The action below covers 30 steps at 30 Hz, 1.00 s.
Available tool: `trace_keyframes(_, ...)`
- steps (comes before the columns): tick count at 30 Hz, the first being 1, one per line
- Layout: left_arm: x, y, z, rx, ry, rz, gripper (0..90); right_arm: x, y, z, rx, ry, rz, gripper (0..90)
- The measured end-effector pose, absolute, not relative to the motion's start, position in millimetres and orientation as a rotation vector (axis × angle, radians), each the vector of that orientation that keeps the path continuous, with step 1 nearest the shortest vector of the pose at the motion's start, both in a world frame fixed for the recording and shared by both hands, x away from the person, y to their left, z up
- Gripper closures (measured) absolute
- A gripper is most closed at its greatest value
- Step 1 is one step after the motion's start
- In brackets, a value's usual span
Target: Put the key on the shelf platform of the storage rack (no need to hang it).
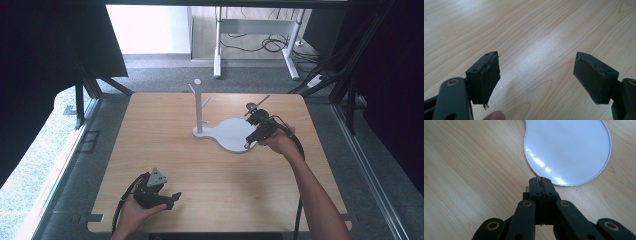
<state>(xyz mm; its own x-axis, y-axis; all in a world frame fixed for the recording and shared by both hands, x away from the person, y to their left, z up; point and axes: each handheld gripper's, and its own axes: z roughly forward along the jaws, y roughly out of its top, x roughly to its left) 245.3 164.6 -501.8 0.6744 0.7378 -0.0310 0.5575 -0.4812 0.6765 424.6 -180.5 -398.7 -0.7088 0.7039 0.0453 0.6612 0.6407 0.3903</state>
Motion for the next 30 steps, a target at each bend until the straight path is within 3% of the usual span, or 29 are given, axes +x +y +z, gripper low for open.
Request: trace_keyframes(30, 246, 167, -501, 2.209, 0.997, 0.347, 21.6, 456, -178, -402, 1.229, 2.713, 0.602, 89.8)
